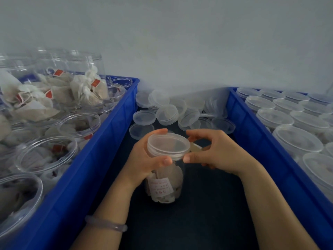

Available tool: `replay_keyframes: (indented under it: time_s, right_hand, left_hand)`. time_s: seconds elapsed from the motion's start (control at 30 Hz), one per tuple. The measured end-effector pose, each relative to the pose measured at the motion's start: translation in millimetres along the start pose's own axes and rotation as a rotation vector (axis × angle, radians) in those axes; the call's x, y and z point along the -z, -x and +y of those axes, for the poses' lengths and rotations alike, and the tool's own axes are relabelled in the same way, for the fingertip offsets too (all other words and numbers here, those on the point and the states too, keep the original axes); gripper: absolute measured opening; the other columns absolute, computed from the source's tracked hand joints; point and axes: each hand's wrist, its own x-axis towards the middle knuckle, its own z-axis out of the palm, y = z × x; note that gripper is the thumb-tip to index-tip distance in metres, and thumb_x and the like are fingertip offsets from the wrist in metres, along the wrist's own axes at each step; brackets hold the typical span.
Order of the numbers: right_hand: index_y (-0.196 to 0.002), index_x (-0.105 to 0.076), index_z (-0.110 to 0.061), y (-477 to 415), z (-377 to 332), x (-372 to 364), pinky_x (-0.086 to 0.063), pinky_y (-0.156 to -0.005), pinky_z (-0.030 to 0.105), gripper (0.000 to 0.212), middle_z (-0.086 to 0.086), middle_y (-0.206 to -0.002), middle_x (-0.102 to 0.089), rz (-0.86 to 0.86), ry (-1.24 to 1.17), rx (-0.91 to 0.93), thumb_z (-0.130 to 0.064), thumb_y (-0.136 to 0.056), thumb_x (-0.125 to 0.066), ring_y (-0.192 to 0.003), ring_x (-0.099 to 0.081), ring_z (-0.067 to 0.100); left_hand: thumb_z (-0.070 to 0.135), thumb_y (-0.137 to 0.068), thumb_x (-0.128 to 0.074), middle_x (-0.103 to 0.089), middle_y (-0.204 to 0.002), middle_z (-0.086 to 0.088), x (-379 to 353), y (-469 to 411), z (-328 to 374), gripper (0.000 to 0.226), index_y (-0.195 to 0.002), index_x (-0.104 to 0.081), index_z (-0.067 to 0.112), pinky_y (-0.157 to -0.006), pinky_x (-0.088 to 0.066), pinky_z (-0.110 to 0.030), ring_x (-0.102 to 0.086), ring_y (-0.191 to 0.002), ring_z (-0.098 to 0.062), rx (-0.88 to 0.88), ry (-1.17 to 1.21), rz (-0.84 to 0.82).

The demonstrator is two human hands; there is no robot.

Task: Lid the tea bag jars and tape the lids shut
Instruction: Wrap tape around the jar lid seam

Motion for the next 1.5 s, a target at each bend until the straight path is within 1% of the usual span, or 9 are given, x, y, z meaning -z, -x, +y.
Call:
replay_keyframes:
  time_s: [0.1, 0.23, 0.4, 0.53, 0.73, 0.97, 1.13, 1.3, 1.5]
  right_hand:
    - [-0.104, -0.062, -0.045, -2.1, 0.8, -1.3, -0.042, -0.046, 0.013, 0.064, -0.023, -0.073, -0.068, -0.058, -0.052, -0.009, -0.056, -0.043, -0.076, -0.047, -0.055, -0.004]
    - [-0.097, -0.063, -0.044, -1.4, 4.8, -2.2, -0.041, -0.045, 0.010, 0.048, -0.027, -0.066, -0.065, 0.000, -0.043, 0.035, -0.051, -0.052, -0.080, -0.046, -0.054, -0.007]
    - [-0.089, -0.064, -0.055, -2.7, 0.7, -9.9, -0.045, -0.063, 0.004, 0.024, -0.033, -0.086, -0.067, 0.019, 0.026, 0.210, -0.037, -0.078, -0.074, -0.079, -0.061, -0.014]
    - [-0.114, -0.064, -0.040, -2.7, 1.7, -8.9, -0.045, -0.050, 0.015, 0.030, -0.014, -0.058, -0.063, -0.003, -0.080, 0.072, -0.029, -0.086, -0.068, -0.052, -0.055, -0.002]
    - [-0.093, -0.067, -0.037, -10.8, 8.1, -13.0, -0.044, -0.050, 0.017, 0.018, -0.008, -0.056, -0.065, 0.164, 0.054, 0.102, -0.040, -0.076, -0.074, -0.050, -0.058, 0.003]
    - [-0.129, -0.055, -0.037, -11.4, 14.3, -10.0, -0.045, -0.066, 0.014, 0.075, -0.019, -0.124, -0.048, 0.054, 0.058, 0.152, -0.065, -0.059, -0.063, -0.093, -0.058, 0.003]
    - [-0.118, -0.060, -0.037, -9.4, 13.9, -8.1, -0.046, -0.080, 0.010, 0.051, -0.019, -0.119, -0.051, 0.172, 0.176, 0.178, -0.046, -0.070, -0.076, -0.102, -0.054, -0.001]
    - [-0.129, -0.058, -0.014, -6.8, 0.6, -25.2, -0.040, -0.091, 0.018, 0.054, -0.004, -0.133, -0.045, 0.214, 0.407, 0.305, -0.026, -0.080, -0.076, -0.110, -0.049, 0.009]
    - [-0.139, -0.041, -0.025, 1.4, 11.1, -14.1, -0.050, -0.084, 0.017, 0.071, -0.008, -0.133, -0.038, 0.061, 0.206, 0.141, -0.014, -0.076, -0.073, -0.104, -0.053, 0.005]
  left_hand:
    - [0.073, -0.036, -0.078, -0.065, -0.119, 0.007, -2.0, 0.4, 3.6, 0.112, -0.131, -0.044, 0.025, -0.088, -0.047, -0.014, -0.059, -0.113, -0.004, 0.006, 0.009, 0.001]
    - [0.054, -0.047, -0.079, -0.059, -0.112, 0.032, -4.8, -0.4, 2.9, 0.113, -0.145, -0.031, 0.023, -0.077, -0.043, -0.002, -0.052, -0.108, 0.017, -0.024, -0.022, 0.078]
    - [0.057, -0.043, -0.081, -0.055, -0.114, 0.023, -12.9, -2.6, -2.1, 0.106, -0.136, -0.038, 0.031, -0.072, -0.044, -0.002, -0.053, -0.101, 0.019, -0.011, -0.063, 0.191]
    - [0.047, -0.046, -0.074, -0.063, -0.107, 0.013, -3.3, -8.4, -4.6, 0.090, -0.130, -0.050, 0.021, -0.071, -0.048, -0.007, -0.061, -0.094, 0.011, -0.008, 0.038, 0.260]
    - [0.039, -0.049, -0.086, -0.065, -0.110, 0.011, 2.0, -8.6, -10.4, 0.085, -0.125, -0.053, 0.024, -0.076, -0.049, -0.010, -0.062, -0.102, 0.002, -0.032, 0.043, 0.199]
    - [0.059, -0.043, -0.085, -0.063, -0.114, 0.005, 3.6, -7.7, -5.2, 0.094, -0.121, -0.046, 0.024, -0.085, -0.049, -0.018, -0.061, -0.109, -0.009, -0.032, 0.092, -0.005]
    - [0.051, -0.050, -0.074, -0.050, -0.120, 0.016, 14.5, -14.2, 35.6, 0.073, -0.119, -0.052, 0.036, -0.086, -0.046, -0.018, -0.052, -0.109, 0.001, -0.056, -0.438, -0.120]
    - [0.058, -0.053, -0.080, -0.033, -0.138, 0.001, -3.1, -32.5, 75.5, 0.110, -0.144, -0.019, 0.047, -0.095, -0.037, -0.042, -0.030, -0.131, -0.026, 0.187, -1.164, -0.259]
    - [0.047, -0.069, -0.074, -0.044, -0.121, 0.004, -26.6, -40.7, 65.9, 0.053, -0.116, -0.051, 0.039, -0.083, -0.031, -0.038, -0.041, -0.114, -0.025, 0.114, -1.179, -0.207]
